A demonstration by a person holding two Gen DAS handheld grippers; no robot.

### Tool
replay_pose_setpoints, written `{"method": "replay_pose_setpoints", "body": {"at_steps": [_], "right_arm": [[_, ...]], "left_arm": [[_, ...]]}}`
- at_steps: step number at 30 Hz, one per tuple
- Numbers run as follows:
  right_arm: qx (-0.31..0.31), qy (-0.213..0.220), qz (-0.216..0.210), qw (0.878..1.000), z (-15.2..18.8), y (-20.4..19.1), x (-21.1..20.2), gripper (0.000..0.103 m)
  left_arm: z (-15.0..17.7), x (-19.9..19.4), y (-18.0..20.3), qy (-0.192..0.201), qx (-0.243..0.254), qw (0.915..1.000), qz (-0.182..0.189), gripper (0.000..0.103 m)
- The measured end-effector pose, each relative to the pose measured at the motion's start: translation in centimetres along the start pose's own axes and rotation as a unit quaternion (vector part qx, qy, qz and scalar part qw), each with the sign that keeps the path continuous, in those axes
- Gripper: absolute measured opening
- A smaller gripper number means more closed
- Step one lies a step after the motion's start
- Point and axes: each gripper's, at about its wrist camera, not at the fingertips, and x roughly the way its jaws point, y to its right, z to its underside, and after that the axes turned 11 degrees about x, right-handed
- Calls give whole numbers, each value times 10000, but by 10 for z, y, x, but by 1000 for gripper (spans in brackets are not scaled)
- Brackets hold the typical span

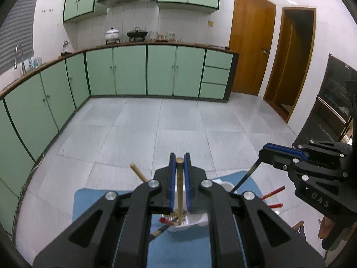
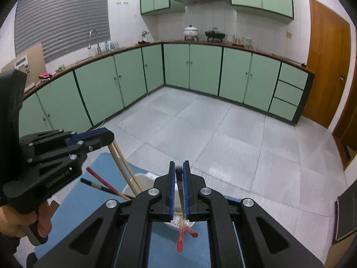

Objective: Organize utensils
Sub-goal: 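Open both tools and move them back over the two spoons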

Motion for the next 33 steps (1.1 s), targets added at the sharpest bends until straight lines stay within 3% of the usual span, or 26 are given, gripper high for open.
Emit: {"method": "replay_pose_setpoints", "body": {"at_steps": [4,7,9,13,15,21,24,28,31,33], "right_arm": [[59,124,-93,9999,-1,-2,-19,15],[79,331,-202,9992,0,-5,-48,16],[96,516,-354,9980,8,-5,-75,17],[-8,914,-533,9944,56,-14,-134,28],[-100,1025,-552,9932,94,-20,-158,28],[-50,829,-489,9953,225,-32,-193,31],[235,607,-475,9967,285,-33,-199,31],[511,424,-297,9974,352,-30,-202,31],[778,119,-232,9966,390,-22,-191,31],[908,13,-160,9957,406,-15,-184,31]], "left_arm": [[0,-15,-1,87,61,9999,-82,8],[-3,-40,1,212,138,9996,-128,17],[0,-68,2,361,219,9990,-173,32],[21,-129,12,719,433,9963,-203,49],[43,-159,16,840,499,9950,-194,59],[163,-226,32,675,472,9965,-162,68],[222,-239,38,468,427,9976,-271,70],[313,-253,40,50,-17,9989,-464,70],[362,-245,39,-274,-447,9977,-423,65],[385,-238,42,-442,-521,9964,-497,57]]}}
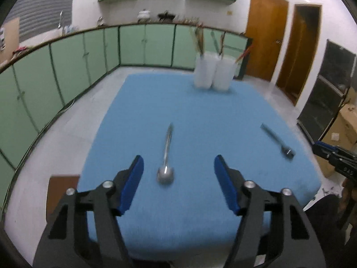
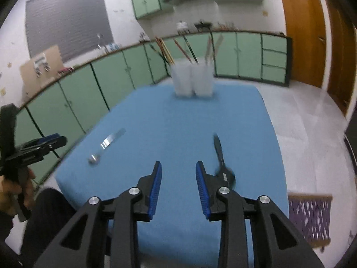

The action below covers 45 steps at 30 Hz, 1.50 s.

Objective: Organize utensils
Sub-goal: 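Open both tools and move them back over the two spoons, then grasp the silver spoon with the left tool while the right tool grasps the black spoon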

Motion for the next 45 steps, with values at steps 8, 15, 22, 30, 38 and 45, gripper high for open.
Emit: {"method": "replay_pose_setpoints", "body": {"at_steps": [8,15,22,30,38,45], "right_arm": [[491,-119,260,9984,19,35,22,29],[696,-56,353,9969,8,50,40,28],[664,-62,475,9966,-1,55,52,25],[820,-77,585,9949,-4,65,59,25],[1572,-158,267,9871,-6,88,69,27],[1232,-319,407,9910,-6,76,82,13]], "left_arm": [[24,28,-7,-189,-179,9997,29,38],[28,53,-2,-327,-70,9994,-27,37],[25,67,-8,-416,-199,9989,-21,31],[25,66,-17,-430,-410,9982,-16,31],[20,61,-19,-317,-490,9982,-136,31],[21,63,-21,-364,-513,9978,-194,31]]}}
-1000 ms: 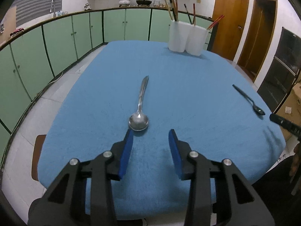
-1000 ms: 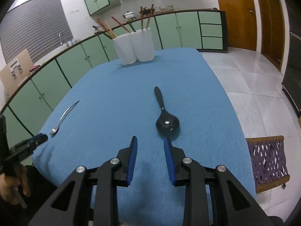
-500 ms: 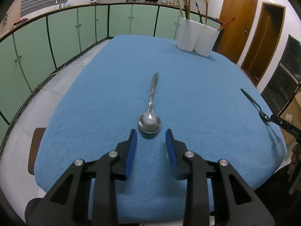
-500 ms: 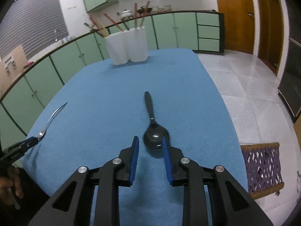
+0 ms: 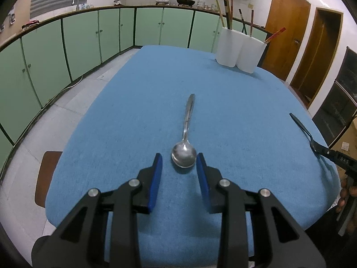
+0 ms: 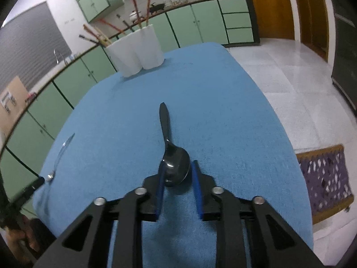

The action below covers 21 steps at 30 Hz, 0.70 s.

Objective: Organize utensils
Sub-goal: 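Grasp the silver spoon with the left tool while the right tool grasps the black spoon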

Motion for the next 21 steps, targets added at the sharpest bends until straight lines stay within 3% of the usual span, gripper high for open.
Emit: {"method": "replay_pose_setpoints", "body": {"at_steps": [2,5,10,15,21], "right_arm": [[-123,83,42,9999,1,-3,-3,5],[-232,178,47,9996,2,-8,-8,3],[-298,225,-27,9993,0,-12,-14,3],[-293,196,-108,9993,1,-12,-15,3],[-220,122,-200,9995,2,-10,-14,3]], "left_arm": [[0,0,-1,0,-49,10000,19,31],[0,0,-1,-9,-112,9999,51,31],[2,6,-3,-205,-304,9992,133,15],[0,17,-6,-383,-551,9974,273,15],[-5,20,-4,-325,-644,9971,251,18]]}}
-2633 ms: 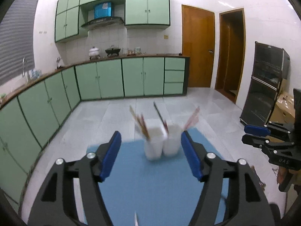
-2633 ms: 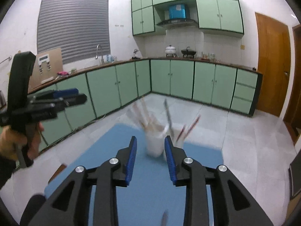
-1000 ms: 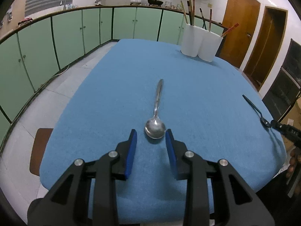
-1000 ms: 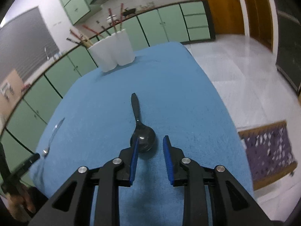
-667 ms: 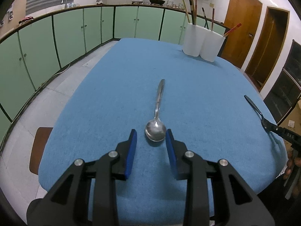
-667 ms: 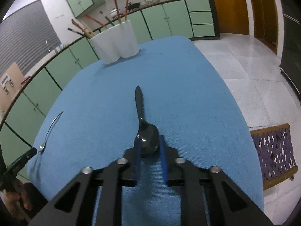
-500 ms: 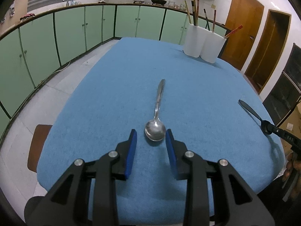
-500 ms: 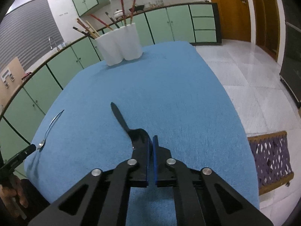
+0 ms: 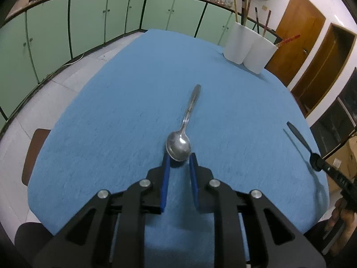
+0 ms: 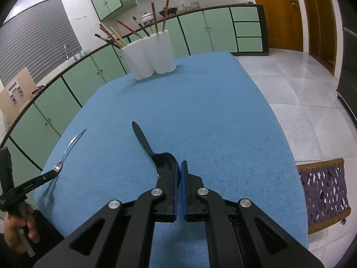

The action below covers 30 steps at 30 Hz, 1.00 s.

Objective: Organize utensils
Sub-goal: 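Grasp the silver spoon with the left tool while the right tool grasps the black spoon, then carry both spoons to the white holder and drop them in, both tools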

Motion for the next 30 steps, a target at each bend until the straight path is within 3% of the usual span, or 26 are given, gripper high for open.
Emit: {"method": "replay_pose_setpoints", "body": {"at_steps": [7,11,13,24,30], "right_arm": [[32,-16,-16,10000,0,1,-1,3],[-54,4,48,10000,0,-2,-4,3],[-150,-21,109,9998,-3,-6,-6,3],[-1104,-345,473,9922,-48,-40,-16,3],[-1955,-481,613,9776,-74,-68,-20,3]], "left_arm": [[3,2,-2,97,-66,9999,-1,15],[3,-6,-4,300,-142,9994,-14,1],[-3,-13,-3,437,-72,9990,-68,1],[-55,-44,21,577,806,9950,-149,1],[-85,-57,35,590,1317,9895,0,1]]}}
